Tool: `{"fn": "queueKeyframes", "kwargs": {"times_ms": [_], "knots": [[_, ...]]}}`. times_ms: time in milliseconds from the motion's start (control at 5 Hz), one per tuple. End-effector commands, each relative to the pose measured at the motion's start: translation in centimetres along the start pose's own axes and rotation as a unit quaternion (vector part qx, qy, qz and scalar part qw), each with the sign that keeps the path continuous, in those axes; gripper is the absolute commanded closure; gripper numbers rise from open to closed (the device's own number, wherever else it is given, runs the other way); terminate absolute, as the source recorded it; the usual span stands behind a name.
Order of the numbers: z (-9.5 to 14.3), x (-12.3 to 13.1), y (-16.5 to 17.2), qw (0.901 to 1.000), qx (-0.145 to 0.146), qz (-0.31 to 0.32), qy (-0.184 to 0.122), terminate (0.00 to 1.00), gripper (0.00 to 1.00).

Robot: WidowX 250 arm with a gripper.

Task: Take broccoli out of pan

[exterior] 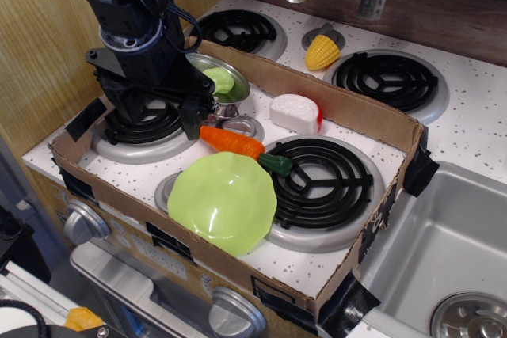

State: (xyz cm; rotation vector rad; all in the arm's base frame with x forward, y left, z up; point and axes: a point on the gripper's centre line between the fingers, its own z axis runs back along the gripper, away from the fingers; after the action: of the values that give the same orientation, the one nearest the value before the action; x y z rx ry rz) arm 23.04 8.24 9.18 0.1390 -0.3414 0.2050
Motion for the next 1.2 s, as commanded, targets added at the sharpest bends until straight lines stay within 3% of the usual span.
{"fn": "queueKeyframes", "kwargs": {"times_ms": [0,400,600,1000], "knots": [[0.0,0.0,0.0,1.0,0.0,0.0,0.0,0.0,0.0],[2.3,2.2,1.3,0.9997,0.017,-0.012,0.01,0.0,0.0],[3.6,5.0,2.3,0.9986,0.019,-0.046,0.016,0.0,0.0],[2.5,8.7,3.2,0.9927,-0.012,-0.119,0.017,0.0,0.0]]}}
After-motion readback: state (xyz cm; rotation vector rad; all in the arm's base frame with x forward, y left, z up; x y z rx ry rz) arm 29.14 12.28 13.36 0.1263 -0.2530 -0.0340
